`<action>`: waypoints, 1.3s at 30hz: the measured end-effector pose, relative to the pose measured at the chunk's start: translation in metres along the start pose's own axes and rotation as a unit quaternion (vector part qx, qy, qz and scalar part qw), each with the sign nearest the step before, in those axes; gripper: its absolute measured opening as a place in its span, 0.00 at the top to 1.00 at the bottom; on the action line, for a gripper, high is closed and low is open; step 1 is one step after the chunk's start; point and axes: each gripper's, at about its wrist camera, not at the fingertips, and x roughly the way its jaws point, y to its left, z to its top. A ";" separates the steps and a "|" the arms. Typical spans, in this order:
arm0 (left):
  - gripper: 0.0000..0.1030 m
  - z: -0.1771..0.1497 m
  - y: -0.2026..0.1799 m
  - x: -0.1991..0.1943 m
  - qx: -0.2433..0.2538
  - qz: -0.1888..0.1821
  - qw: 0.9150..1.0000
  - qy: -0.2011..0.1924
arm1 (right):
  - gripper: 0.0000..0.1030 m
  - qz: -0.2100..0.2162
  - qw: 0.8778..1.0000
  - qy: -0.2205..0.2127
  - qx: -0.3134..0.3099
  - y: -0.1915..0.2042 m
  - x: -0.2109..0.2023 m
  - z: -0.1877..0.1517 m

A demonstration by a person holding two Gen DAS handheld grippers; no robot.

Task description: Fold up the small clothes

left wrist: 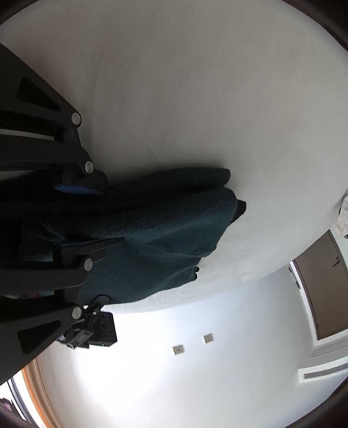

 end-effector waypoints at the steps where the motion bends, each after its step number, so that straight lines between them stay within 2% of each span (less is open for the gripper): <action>1: 0.72 -0.002 0.006 -0.002 -0.010 -0.012 1.000 -0.002 | 0.63 -0.003 1.000 -0.001 -0.010 0.002 -0.001 -0.002; 8: 0.71 -0.008 0.007 -0.021 -0.009 -0.001 1.000 -0.023 | 0.58 -0.021 1.000 -0.005 -0.020 0.011 -0.013 -0.013; 13: 0.71 -0.014 -0.010 -0.053 0.022 0.042 0.997 -0.067 | 0.56 -0.063 0.996 -0.040 -0.048 0.021 -0.053 -0.023; 15: 0.64 -0.021 -0.024 -0.071 0.057 0.074 0.992 -0.090 | 0.56 -0.069 0.994 -0.059 -0.055 0.027 -0.070 -0.026; 17: 0.46 -0.032 -0.040 -0.088 0.098 0.108 0.983 -0.113 | 0.56 -0.078 0.992 -0.078 -0.069 0.038 -0.089 -0.032; 18: 0.44 -0.039 -0.051 -0.094 0.122 0.127 0.976 -0.126 | 0.56 -0.085 0.990 -0.086 -0.078 0.042 -0.098 -0.035; 20: 0.30 -0.053 -0.071 -0.102 0.164 0.161 0.961 -0.151 | 0.56 -0.111 0.983 -0.101 -0.102 0.058 -0.110 -0.043; 24: 0.09 -0.084 -0.113 -0.106 0.229 0.216 0.927 -0.202 | 0.56 -0.158 0.969 -0.116 -0.152 0.096 -0.122 -0.064; 25: 0.01 -0.092 -0.118 -0.110 0.243 0.229 0.917 -0.217 | 0.56 -0.170 0.963 -0.120 -0.169 0.108 -0.122 -0.070; 28: 0.00 -0.115 -0.142 -0.116 0.294 0.271 0.875 -0.272 | 0.52 -0.204 0.946 -0.130 -0.214 0.144 -0.119 -0.088; 29: 0.00 -0.123 -0.150 -0.117 0.306 0.287 0.861 -0.287 | 0.47 -0.218 0.939 -0.135 -0.231 0.154 -0.119 -0.094; 33: 0.00 -0.140 -0.174 -0.120 0.320 0.329 0.827 -0.325 | 0.30 -0.244 0.914 -0.168 -0.276 0.191 -0.128 -0.117; 34: 0.00 -0.143 -0.179 -0.123 0.324 0.333 0.820 -0.333 | 0.27 -0.248 0.910 -0.179 -0.282 0.198 -0.130 -0.121; 35: 0.00 -0.146 -0.184 -0.127 0.331 0.329 0.817 -0.340 | 0.20 -0.254 0.903 -0.194 -0.288 0.206 -0.134 -0.126; 36: 0.00 -0.147 -0.187 -0.132 0.334 0.320 0.818 -0.342 | 0.10 -0.262 0.895 -0.209 -0.293 0.213 -0.137 -0.131; 37: 0.00 -0.146 -0.190 -0.137 0.331 0.310 0.822 -0.344 | 0.07 -0.272 0.887 -0.225 -0.297 0.220 -0.141 -0.135; 38: 0.00 -0.146 -0.192 -0.142 0.322 0.313 0.821 -0.353 | 0.05 -0.277 0.880 -0.241 -0.301 0.226 -0.146 -0.140; 39: 0.00 -0.146 -0.196 -0.144 0.317 0.321 0.816 -0.360 | 0.04 -0.280 0.874 -0.253 -0.306 0.232 -0.151 -0.145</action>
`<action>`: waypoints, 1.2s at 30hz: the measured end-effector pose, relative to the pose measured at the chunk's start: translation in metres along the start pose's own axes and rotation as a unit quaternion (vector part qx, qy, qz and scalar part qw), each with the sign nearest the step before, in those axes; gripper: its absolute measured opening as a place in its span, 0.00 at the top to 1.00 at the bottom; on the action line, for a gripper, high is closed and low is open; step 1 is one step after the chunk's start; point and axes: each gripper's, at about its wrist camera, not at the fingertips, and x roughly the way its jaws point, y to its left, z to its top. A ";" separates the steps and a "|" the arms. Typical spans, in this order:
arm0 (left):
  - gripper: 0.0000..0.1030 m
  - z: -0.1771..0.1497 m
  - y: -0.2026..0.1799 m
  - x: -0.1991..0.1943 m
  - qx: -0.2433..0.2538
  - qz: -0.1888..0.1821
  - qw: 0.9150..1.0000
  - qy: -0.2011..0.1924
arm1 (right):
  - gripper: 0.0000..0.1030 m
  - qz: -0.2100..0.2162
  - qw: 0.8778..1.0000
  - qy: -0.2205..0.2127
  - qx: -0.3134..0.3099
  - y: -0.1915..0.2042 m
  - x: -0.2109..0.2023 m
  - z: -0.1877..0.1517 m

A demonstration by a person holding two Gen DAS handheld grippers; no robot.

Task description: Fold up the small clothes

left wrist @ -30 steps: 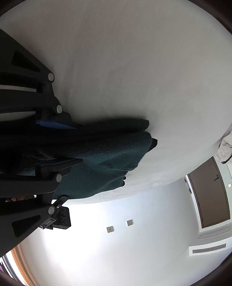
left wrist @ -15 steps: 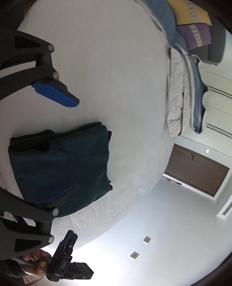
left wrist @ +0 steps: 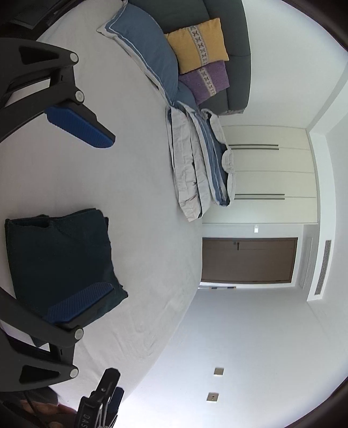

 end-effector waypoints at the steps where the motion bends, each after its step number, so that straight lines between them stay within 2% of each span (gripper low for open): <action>1: 0.00 0.002 0.001 0.000 0.001 0.013 1.000 0.002 | 0.03 -0.007 1.000 -0.005 -0.003 0.003 -0.006 0.003; 3: 0.00 0.004 0.001 0.002 0.001 0.027 0.999 0.024 | 0.02 -0.020 1.000 -0.004 -0.008 0.008 -0.015 0.008; 6: 0.00 0.001 0.002 0.012 -0.008 0.028 0.998 0.059 | 0.02 -0.035 0.999 0.001 -0.020 0.017 -0.025 0.014; 9: 0.00 -0.007 0.000 0.029 -0.007 0.047 0.994 0.103 | 0.02 -0.052 0.997 0.051 -0.014 0.021 -0.022 0.018; 11: 0.00 -0.012 0.000 0.038 -0.013 0.052 0.990 0.127 | 0.02 -0.042 0.996 0.083 0.013 0.020 -0.013 0.018; 13: 0.00 -0.018 -0.001 0.046 -0.014 0.041 0.988 0.151 | 0.02 -0.030 0.993 0.103 0.044 0.017 -0.007 0.016; 20: 0.00 -0.029 -0.008 0.051 -0.003 0.033 0.985 0.171 | 0.02 -0.040 0.991 0.122 0.038 0.018 0.020 -0.001; 36: 0.00 -0.040 -0.007 0.058 -0.002 0.038 0.981 0.192 | 0.02 -0.048 0.990 0.130 0.004 0.034 0.032 -0.006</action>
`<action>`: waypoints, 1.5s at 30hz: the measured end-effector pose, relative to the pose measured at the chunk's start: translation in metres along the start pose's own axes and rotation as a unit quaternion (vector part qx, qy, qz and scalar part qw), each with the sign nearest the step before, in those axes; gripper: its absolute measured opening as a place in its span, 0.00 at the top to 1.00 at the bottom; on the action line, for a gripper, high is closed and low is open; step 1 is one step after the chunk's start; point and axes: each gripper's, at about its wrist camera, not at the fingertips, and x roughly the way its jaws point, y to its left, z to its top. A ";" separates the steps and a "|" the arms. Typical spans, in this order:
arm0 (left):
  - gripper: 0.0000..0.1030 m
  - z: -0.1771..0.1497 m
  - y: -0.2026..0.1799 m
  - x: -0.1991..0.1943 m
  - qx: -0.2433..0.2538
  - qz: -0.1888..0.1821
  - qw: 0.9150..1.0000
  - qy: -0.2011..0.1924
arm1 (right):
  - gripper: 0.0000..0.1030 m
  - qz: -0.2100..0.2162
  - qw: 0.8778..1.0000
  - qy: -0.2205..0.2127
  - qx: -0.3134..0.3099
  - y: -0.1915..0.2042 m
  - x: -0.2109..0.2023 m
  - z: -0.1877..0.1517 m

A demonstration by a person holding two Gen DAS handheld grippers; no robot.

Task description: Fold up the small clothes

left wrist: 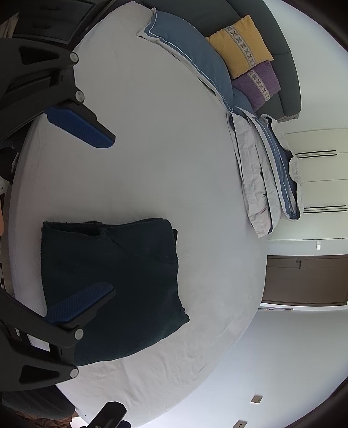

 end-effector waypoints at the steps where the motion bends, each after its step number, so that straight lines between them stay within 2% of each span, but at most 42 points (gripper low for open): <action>1: 0.00 0.000 0.000 0.001 0.000 0.000 1.000 0.001 | 0.02 0.000 1.000 0.000 0.000 0.000 0.001 0.000; 45: 0.00 -0.001 0.000 0.007 0.002 -0.002 1.000 0.007 | 0.02 -0.002 1.000 0.005 -0.010 0.008 0.010 -0.004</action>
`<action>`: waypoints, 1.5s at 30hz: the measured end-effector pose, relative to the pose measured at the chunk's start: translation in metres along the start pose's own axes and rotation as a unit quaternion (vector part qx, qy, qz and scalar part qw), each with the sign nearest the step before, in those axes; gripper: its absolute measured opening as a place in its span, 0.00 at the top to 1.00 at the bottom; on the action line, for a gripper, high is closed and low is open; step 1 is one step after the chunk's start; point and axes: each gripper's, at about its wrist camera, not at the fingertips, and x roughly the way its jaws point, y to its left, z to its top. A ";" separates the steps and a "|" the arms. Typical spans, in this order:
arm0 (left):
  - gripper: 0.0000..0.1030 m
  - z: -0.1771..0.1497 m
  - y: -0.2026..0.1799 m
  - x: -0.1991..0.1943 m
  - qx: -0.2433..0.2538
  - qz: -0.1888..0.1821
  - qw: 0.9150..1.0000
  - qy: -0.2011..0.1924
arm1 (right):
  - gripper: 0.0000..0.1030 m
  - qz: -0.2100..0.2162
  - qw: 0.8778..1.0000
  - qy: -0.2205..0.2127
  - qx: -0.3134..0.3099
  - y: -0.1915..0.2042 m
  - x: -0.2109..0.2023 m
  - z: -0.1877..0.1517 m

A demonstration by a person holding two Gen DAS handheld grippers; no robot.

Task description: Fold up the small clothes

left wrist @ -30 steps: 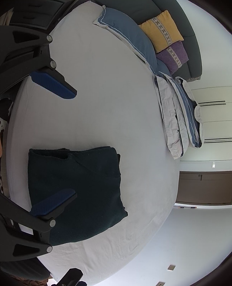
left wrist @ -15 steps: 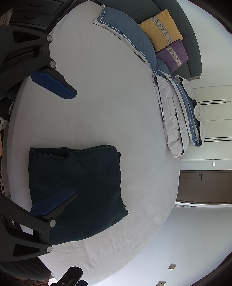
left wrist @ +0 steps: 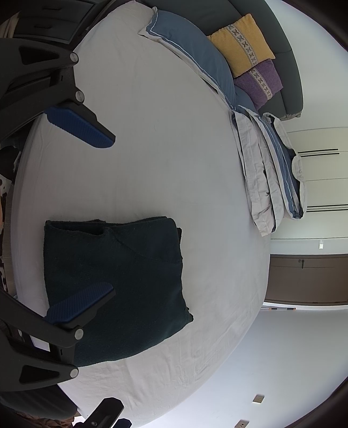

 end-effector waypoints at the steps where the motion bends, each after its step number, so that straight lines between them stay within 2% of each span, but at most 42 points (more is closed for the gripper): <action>1: 0.00 0.000 0.000 0.000 0.000 0.000 1.000 0.000 | 0.02 0.000 1.000 0.000 0.000 0.000 0.000 0.000; 45: 0.00 -0.004 0.005 0.004 -0.002 -0.005 1.000 0.010 | 0.02 0.003 1.000 0.004 -0.003 0.001 0.005 -0.003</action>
